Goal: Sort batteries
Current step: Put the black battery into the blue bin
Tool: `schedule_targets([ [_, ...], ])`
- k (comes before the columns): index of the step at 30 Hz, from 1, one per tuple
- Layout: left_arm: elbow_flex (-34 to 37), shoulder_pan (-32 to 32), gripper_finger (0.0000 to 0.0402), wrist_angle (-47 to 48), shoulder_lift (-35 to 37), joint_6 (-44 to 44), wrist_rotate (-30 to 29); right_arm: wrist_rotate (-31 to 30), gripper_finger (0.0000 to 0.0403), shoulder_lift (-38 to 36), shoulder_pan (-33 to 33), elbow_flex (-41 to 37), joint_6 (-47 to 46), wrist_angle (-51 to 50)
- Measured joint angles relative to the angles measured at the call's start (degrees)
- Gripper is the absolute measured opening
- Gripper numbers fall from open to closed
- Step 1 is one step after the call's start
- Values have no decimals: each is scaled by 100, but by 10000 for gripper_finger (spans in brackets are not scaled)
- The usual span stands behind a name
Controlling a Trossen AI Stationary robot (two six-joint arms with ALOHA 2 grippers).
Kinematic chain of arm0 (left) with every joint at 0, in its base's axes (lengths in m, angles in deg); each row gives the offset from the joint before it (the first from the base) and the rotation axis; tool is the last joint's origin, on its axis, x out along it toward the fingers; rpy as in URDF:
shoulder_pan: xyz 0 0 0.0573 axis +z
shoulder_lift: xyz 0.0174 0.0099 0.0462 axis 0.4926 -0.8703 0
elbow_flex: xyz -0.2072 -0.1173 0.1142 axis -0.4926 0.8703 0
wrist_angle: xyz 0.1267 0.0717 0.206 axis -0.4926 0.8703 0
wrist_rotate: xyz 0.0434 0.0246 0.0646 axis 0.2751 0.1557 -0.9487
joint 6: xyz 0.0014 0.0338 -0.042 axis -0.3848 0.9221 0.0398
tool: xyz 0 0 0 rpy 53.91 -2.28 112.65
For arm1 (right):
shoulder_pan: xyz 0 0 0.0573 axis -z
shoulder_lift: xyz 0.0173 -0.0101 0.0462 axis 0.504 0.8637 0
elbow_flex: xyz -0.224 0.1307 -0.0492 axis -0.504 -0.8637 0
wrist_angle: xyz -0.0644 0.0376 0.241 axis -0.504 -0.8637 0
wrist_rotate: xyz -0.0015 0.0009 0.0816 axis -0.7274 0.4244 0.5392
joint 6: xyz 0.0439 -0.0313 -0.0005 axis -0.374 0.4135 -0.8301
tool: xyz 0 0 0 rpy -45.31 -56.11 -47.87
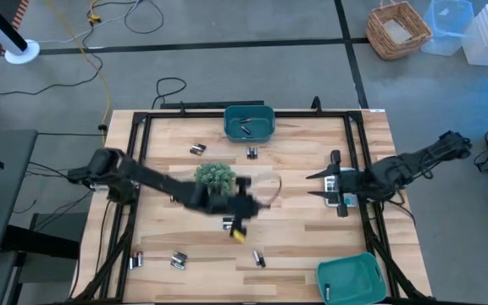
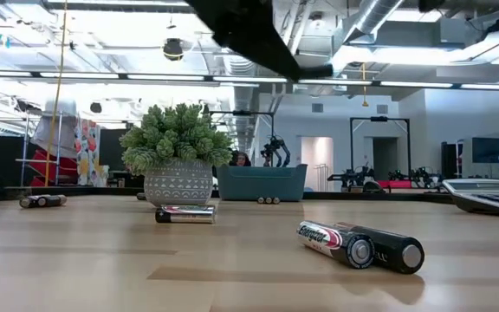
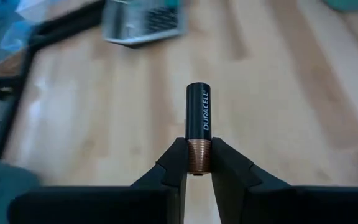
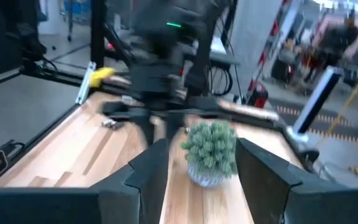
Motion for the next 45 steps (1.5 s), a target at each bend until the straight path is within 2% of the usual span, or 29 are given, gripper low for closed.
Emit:
schedule_targets([
  [8,-11,1751,42,-194,508,556,1335,0,201,-729,-212,44,294,-573],
  [18,-11,3454,42,-497,488,631,1981,0,201,-872,-219,44,329,-1198],
  [24,-128,4300,42,-845,306,258,2478,0,201,-872,-30,44,512,-1327],
  [27,-272,4579,42,-842,92,11,2556,0,201,-863,185,44,654,-1286],
  [35,-675,4804,53,-575,-624,-197,2614,0,201,-919,651,44,815,-1253],
  [40,-853,4837,76,-305,-934,-245,2581,2,201,-937,829,44,890,-1255],
  [45,-879,4830,119,-304,-892,-263,2478,4,201,-936,946,44,902,-1259],
])
